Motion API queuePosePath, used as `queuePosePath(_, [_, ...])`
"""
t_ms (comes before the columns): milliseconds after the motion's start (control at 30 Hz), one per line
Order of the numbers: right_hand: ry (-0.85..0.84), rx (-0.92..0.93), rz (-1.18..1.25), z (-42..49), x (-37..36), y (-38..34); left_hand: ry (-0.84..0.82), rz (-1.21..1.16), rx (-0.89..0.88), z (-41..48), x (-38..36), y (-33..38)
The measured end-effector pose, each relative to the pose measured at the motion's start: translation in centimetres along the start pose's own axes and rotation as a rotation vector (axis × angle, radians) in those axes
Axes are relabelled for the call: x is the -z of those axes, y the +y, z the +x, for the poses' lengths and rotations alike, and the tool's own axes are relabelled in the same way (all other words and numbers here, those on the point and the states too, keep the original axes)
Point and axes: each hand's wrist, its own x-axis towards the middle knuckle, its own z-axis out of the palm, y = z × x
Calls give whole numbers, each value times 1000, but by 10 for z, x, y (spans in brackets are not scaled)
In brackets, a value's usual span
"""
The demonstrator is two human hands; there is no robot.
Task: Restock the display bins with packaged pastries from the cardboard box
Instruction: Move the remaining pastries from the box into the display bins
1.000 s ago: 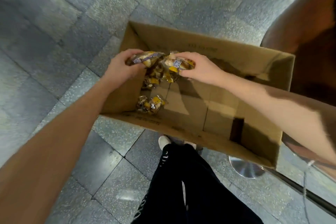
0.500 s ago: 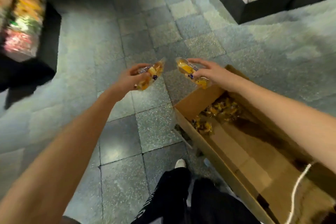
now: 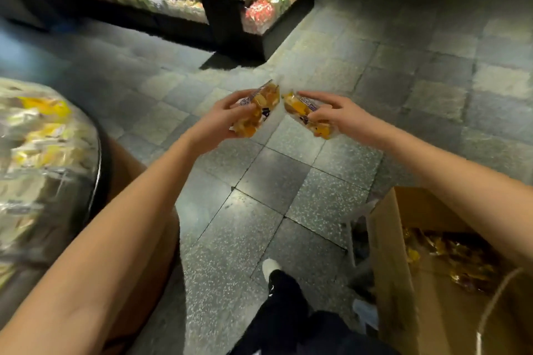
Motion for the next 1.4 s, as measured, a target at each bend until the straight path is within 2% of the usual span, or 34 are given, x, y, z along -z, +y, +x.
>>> queuePosePath(233, [-340, 85, 26, 38, -137, -64, 291, -159, 26, -131, 88, -45])
queuePosePath(400, [-538, 61, 70, 56, -249, -102, 464, -218, 44, -228, 143, -81])
queuePosePath(800, [-945, 3, 112, 24, -592, -185, 863, -219, 162, -500, 293, -178])
queuePosePath(967, [-1107, 56, 64, -23, -720, -213, 1050, -188, 169, -608, 317, -212])
queuePosePath(1167, [-1316, 167, -156, -77, -845, -240, 1279, -215, 179, -721, 327, -254])
queuePosePath(1267, [-1414, 150, -213, -99, -904, -242, 1348, -268, 211, -771, 329, -278])
queuePosePath(1400, [-1484, 111, -243, -117, -981, -246, 1419, -459, 239, -834, 342, -313])
